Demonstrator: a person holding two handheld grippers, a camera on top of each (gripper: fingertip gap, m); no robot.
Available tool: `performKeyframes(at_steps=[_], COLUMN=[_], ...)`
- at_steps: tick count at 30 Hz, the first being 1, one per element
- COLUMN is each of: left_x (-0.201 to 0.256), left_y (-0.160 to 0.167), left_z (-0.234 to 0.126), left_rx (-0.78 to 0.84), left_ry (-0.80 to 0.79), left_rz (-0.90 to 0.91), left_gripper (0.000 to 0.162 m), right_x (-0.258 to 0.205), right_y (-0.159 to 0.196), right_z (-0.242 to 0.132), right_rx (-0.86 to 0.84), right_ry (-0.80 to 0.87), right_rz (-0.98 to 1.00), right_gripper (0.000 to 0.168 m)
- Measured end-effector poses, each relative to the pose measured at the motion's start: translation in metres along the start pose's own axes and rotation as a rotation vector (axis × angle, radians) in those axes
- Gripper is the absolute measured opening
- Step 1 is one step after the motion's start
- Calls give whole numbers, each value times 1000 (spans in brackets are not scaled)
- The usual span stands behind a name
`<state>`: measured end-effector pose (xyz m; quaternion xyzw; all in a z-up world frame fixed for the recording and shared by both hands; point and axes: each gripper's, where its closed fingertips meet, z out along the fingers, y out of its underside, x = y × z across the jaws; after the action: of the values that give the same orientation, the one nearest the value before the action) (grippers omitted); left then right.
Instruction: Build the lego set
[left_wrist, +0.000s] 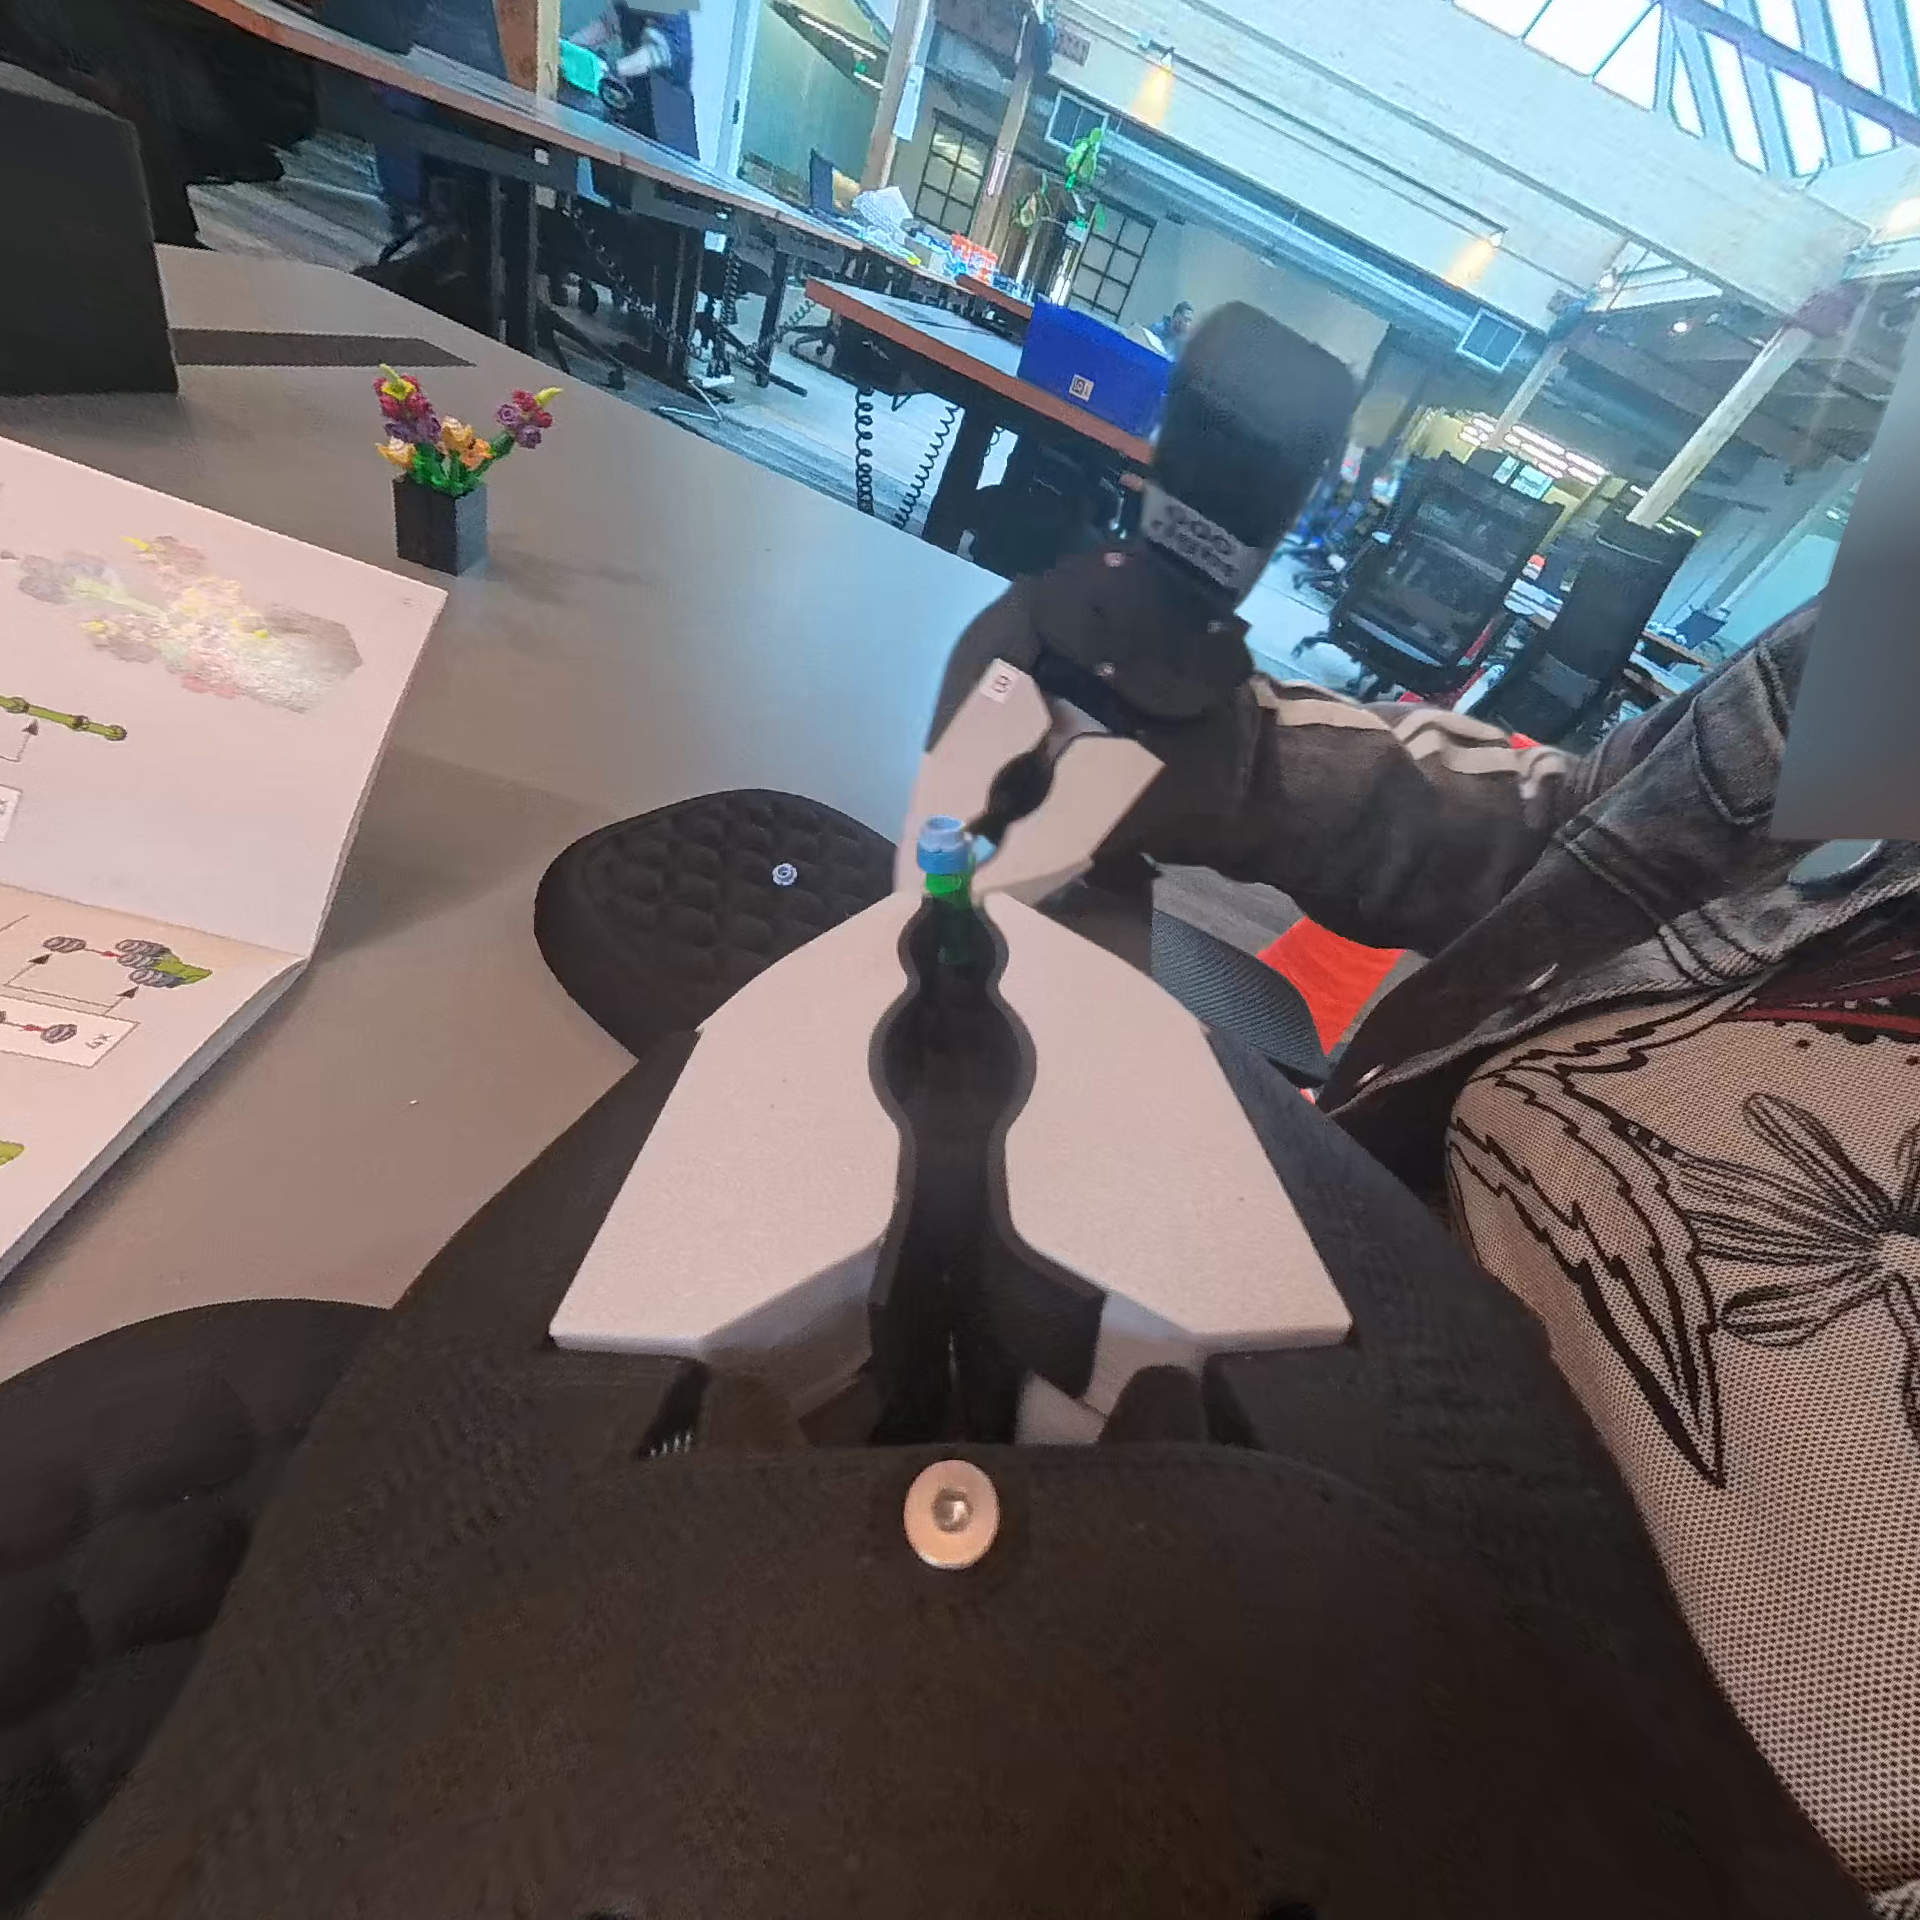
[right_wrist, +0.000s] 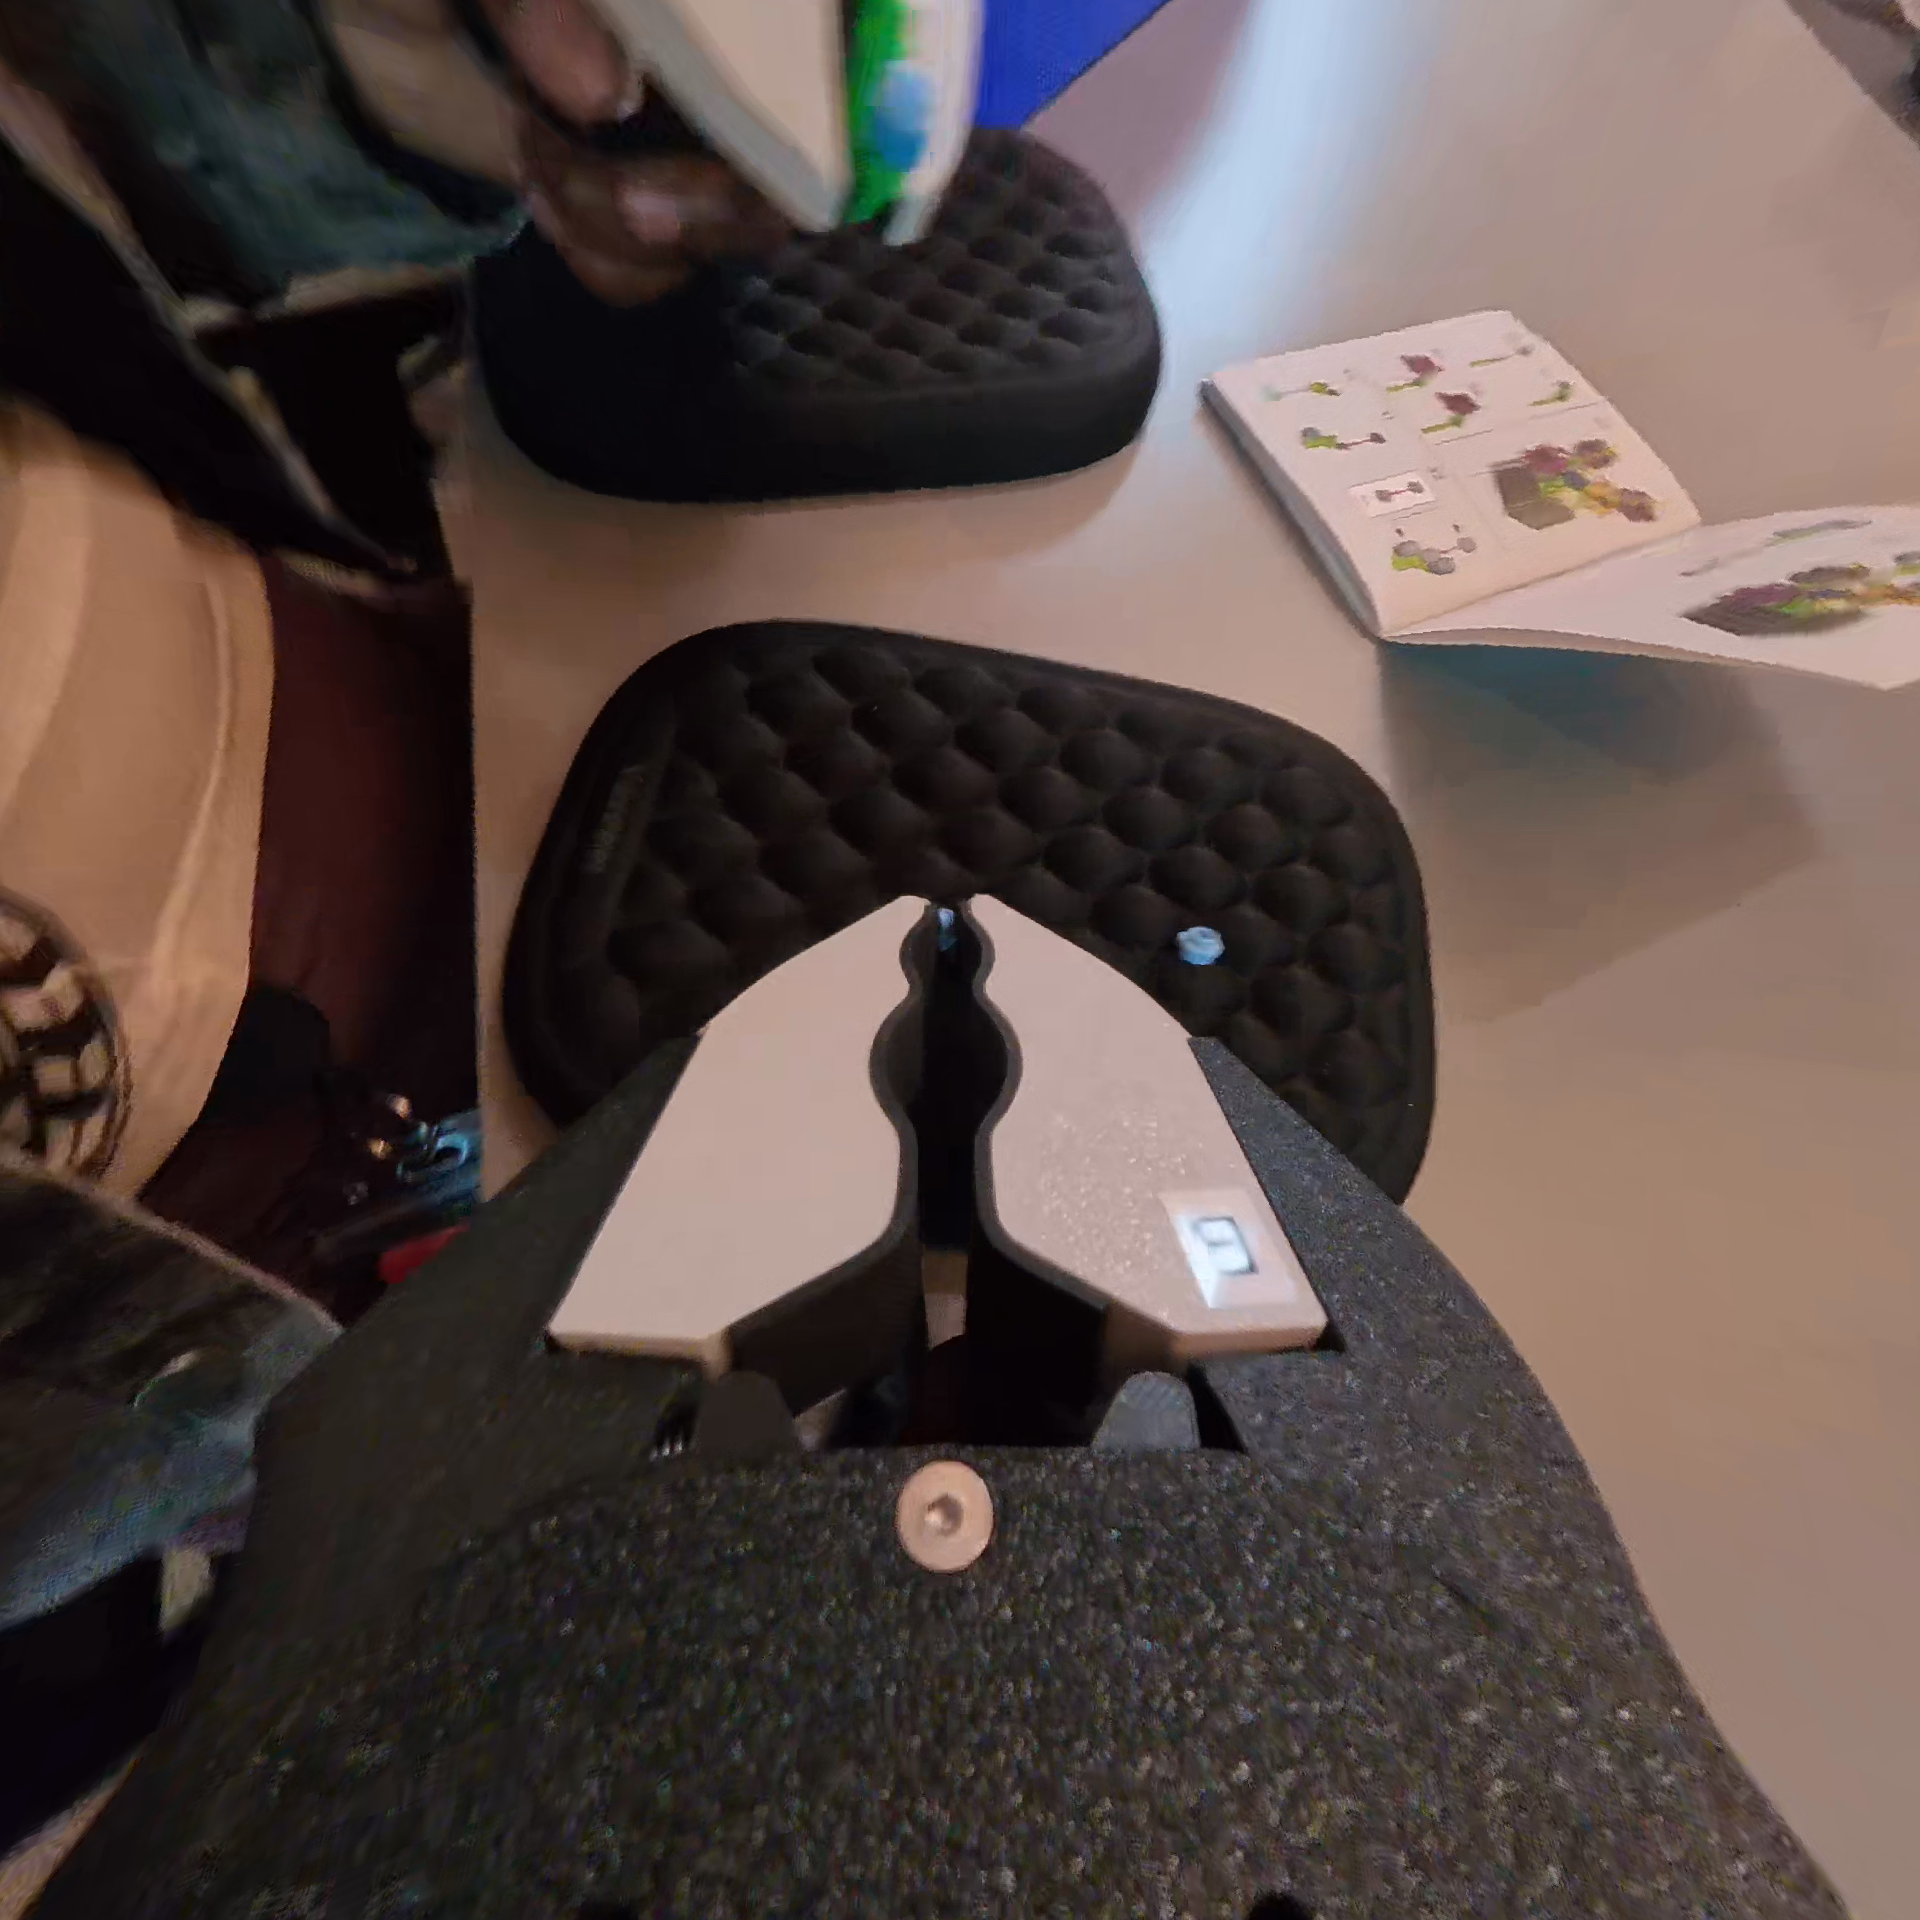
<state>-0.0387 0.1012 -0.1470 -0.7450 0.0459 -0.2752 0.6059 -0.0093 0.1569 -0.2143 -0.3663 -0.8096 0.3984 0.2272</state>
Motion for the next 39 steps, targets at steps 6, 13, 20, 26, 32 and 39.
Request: performKeyframes(at_steps=[6,13,20,26,32,39], left_x=[0,0,1,1,2,1], left_y=[0,1,3,7,8,9], left_z=[-1,0,2,4,5,6], left_rx=[6,-5,-21,-51,-58,-70], left_ry=[13,38,45,31,34,26], left_rz=[-14,-39,-39,-18,-19,-13], left_gripper=[6,6,6,6,6,6], right_x=[24,24,24,22,22,21], right_y=[0,0,1,3,7,13], right_z=[9,3,0,4,7,8], right_rx=[14,-7,-90,-188,-215,-235], right_ry=[-43,-42,-54,-132,-121,-100], right_rz=[178,105,12,51,56,101], right_gripper=[6,11,11,10,6,6])
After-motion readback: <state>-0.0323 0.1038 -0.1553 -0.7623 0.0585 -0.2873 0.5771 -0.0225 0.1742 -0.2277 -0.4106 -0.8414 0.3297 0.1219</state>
